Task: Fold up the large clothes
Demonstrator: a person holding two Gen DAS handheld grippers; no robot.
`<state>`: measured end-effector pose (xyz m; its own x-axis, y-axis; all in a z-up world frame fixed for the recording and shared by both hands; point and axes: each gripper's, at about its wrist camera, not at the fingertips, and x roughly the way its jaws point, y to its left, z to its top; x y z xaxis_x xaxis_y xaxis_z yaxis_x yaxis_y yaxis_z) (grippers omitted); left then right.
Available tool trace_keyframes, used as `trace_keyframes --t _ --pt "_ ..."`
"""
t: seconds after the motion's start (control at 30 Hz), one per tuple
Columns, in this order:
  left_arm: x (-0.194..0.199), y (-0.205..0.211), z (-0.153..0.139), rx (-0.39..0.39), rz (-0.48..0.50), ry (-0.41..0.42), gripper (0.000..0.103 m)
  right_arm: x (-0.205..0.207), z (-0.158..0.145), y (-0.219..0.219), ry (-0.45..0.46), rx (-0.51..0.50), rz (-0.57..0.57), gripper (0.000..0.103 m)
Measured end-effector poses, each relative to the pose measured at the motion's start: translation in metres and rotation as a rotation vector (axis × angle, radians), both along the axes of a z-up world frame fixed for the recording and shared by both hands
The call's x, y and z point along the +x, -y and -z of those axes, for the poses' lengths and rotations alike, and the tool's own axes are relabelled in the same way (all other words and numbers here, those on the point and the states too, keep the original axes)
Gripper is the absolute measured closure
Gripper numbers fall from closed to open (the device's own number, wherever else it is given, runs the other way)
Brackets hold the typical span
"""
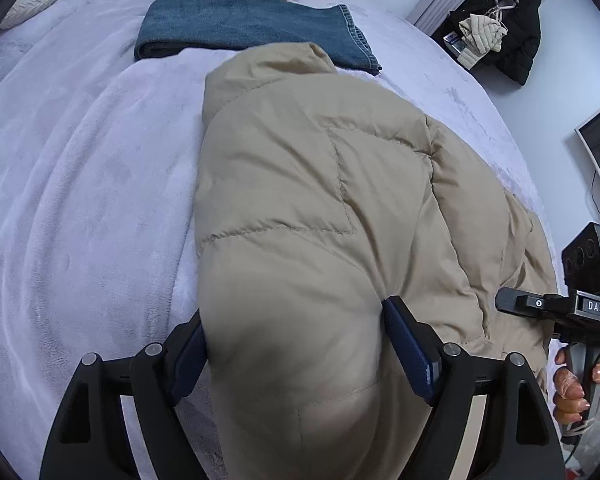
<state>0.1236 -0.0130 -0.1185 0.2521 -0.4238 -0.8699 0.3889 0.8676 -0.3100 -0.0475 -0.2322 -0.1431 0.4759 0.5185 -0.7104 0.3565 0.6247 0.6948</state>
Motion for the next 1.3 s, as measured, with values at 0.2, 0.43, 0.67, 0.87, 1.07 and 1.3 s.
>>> trace_keyframes --t 0.2,0.43,0.67,0.87,1.07,1.3 --pt "0.015 -0.013 -0.041 -0.037 -0.053 0.149 0.02 -0.031 -0.059 -0.001 0.022 -0.345 0.146 0.06" --pt "0.017 0.028 -0.012 0.07 0.015 0.141 0.02 -0.04 -0.087 -0.025 0.127 -0.388 0.039 0.081" --pt "0.001 0.048 0.0 0.117 0.022 0.18 0.013 -0.039 -0.017 -0.033 -0.036 -0.408 0.036 0.083" --pt "-0.003 0.042 -0.009 0.134 0.013 0.133 0.013 -0.041 -0.004 -0.021 -0.052 -0.38 0.064 0.086" --pt "-0.023 0.019 -0.028 0.16 -0.002 0.09 0.013 -0.052 -0.022 -0.027 -0.064 -0.397 0.073 0.085" --pt "-0.051 -0.002 -0.046 0.193 0.0 0.063 0.013 -0.067 -0.05 -0.04 -0.072 -0.423 0.075 0.082"
